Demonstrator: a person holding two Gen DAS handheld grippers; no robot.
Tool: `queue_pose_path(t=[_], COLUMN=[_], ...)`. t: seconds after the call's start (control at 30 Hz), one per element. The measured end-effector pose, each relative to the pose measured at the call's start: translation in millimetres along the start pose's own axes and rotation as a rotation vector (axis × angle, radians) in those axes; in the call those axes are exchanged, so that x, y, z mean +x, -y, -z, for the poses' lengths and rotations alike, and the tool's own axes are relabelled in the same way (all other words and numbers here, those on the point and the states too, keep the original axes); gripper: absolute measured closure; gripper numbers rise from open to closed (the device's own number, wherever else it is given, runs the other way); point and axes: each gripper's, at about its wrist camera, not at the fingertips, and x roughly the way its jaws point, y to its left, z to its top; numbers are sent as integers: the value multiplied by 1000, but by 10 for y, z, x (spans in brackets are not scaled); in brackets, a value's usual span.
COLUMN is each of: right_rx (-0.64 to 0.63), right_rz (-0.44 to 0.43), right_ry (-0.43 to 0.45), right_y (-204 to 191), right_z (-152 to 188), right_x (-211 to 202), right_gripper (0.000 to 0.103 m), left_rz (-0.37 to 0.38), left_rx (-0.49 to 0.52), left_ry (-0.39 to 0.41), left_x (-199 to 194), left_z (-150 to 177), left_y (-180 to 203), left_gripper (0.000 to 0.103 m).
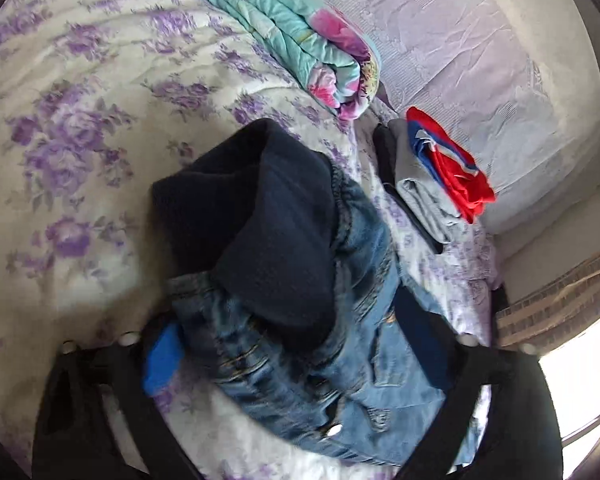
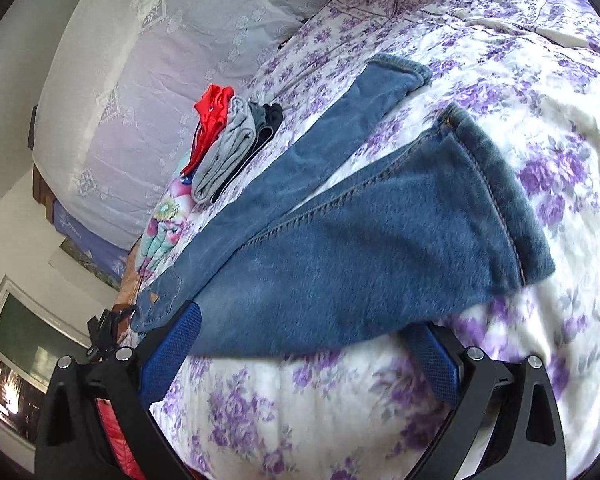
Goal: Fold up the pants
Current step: 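Grasp the dark jeans waistband with the left tool while the right tool grasps a leg hem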
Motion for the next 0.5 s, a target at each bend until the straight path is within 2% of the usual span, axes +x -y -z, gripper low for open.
queue_pose_path(t=[0.03,0.07,0.17,0.2,0.23,0.27,0.3,0.37,0.43,0.5], right_rx=[-10,-18,-33,-37,-45,-51,-46,-9,0,-72], right_rz=[6,9,6,6,4,2,5,-31,-75,-37], right_ry=[9,17,42,50,61,65,66,63,67,53], right_y=[-7,-10,3,15,24,34,60,135,142,76], right_z=[-25,-54,-197,-257,-327,-397,-500,-706,-893,-987], right_x=[20,39,110,135,159,183,214,226,176,149], right_gripper=[4,4,4,9,16,39,67,95,95,94], left_rz=[-29,-19,55,65,63,55,48,29,39,57], left_rx=[11,12,-33,-40,-32,-17,-5,20,14,-11], left_ry=[16,21,6,3,4,10,16,36,53,62], left_x=[-26,-40,-79,-101,-140,-200,-245,-416,-628,-812], left_z=[38,38,32,43,67,104,135,220,328,459], left_y=[1,-21,-105,-118,-106,-78,-44,43,57,4], left_gripper=[40,48,62,64,67,69,70,72,73,73])
